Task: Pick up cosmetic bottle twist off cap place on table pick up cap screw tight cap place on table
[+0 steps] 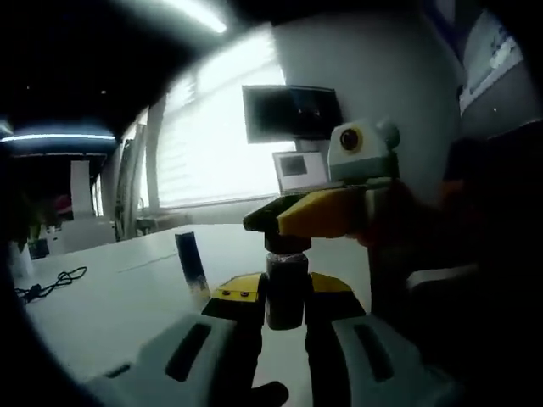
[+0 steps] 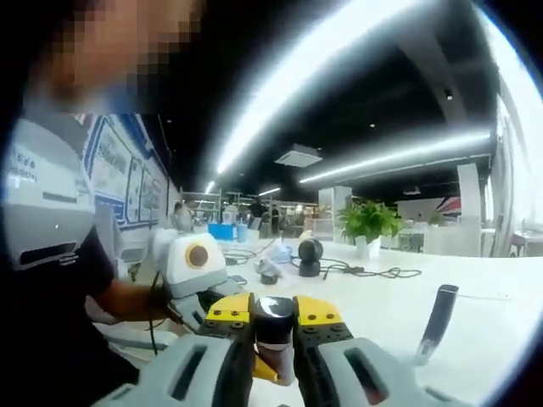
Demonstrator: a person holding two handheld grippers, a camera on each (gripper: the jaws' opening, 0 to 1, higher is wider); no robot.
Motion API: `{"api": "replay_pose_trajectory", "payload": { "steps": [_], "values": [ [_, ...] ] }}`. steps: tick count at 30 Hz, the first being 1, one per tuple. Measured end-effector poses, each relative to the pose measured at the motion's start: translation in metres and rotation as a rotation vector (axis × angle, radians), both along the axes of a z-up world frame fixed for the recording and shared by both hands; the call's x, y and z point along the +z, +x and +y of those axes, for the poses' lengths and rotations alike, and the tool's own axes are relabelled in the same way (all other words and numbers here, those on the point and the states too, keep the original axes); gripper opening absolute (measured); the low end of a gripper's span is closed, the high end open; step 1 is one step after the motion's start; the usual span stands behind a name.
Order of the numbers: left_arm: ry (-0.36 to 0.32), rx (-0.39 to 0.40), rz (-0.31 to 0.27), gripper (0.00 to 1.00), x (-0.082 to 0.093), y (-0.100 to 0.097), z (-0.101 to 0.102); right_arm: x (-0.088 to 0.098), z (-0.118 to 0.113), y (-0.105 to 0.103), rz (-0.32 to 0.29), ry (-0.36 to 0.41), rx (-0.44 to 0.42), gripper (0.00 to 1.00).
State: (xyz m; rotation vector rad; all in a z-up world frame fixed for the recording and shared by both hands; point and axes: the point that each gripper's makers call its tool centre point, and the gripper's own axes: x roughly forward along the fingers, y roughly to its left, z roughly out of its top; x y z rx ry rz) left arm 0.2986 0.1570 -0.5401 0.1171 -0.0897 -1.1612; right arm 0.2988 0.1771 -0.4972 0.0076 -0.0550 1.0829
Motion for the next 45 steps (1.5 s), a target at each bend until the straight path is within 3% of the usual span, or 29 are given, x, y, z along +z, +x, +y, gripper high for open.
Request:
{"api": "replay_pose_trajectory", "payload": {
  "steps": [8, 16, 45],
  "values": [
    [-0.005, -0.080, 0.048, 0.08, -0.004, -0.009, -0.001, -0.005, 0.003, -0.009, 0.003, -0.021, 0.073, 0.12],
    [-0.002, -0.146, 0.058, 0.08, -0.005, -0.015, -0.003, -0.007, 0.005, -0.017, 0.016, -0.028, 0.140, 0.12],
    [-0.035, -0.172, 0.060, 0.08, -0.002, -0.015, -0.002, -0.004, 0.005, -0.015, 0.024, -0.026, 0.173, 0.12]
  ]
}}
